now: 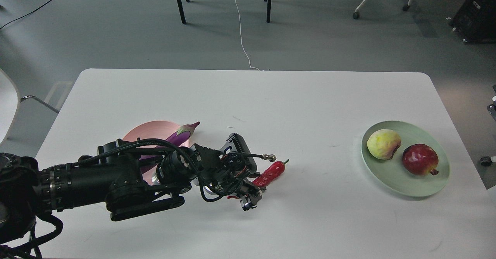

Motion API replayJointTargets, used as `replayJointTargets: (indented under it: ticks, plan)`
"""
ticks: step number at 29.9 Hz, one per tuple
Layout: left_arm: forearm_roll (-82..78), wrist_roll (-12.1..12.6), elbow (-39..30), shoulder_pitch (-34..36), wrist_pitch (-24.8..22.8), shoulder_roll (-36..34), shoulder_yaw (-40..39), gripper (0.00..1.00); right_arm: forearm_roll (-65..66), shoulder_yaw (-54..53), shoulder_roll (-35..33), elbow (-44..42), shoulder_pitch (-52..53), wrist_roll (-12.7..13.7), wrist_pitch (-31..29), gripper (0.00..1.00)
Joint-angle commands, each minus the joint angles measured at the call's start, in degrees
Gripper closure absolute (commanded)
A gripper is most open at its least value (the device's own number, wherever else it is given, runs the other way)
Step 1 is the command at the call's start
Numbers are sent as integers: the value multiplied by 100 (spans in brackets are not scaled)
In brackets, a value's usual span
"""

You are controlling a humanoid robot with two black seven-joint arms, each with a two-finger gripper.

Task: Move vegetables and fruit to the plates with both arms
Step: 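Move the left gripper to the red chili pepper and grasp it, then carry the chili pepper onto the pink plate beside the eggplant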

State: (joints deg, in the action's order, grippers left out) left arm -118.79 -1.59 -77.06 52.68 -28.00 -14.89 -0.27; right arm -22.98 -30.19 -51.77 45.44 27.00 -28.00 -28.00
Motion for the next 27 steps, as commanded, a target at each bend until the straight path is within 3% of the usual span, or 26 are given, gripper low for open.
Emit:
replayJointTargets:
  ticks: [1, 6, 11, 14, 20, 25, 27]
  plan:
    - [-4, -60, -55, 49, 0, -5, -17, 84, 5, -5, -8, -8, -2, 0, 0, 1]
    - [-4, -78, -493, 373, 0, -258, -209, 87, 5, 4, -8, 0, -2, 0, 0, 1]
    - [58, -218, -1819, 585, 0, -1741, -710, 86, 5, 4, -52, -26, 7, 0, 0, 1]
    - [49, -324, -2112, 559, 0, -2770, -746, 85, 5, -5, -132, -26, -1, 0, 0, 1]
    - [58, -587, -1682, 541, 0, -3757, -808, 82, 5, -5, -132, -26, -2, 0, 0, 1]
    - [14, -711, -655, 489, 0, -3793, -703, 81, 5, 4, -132, 9, -2, 0, 0, 1]
    - [40, -711, -268, 296, 224, -3758, -563, 80, 5, -5, -140, 9, -2, 0, 0, 1]
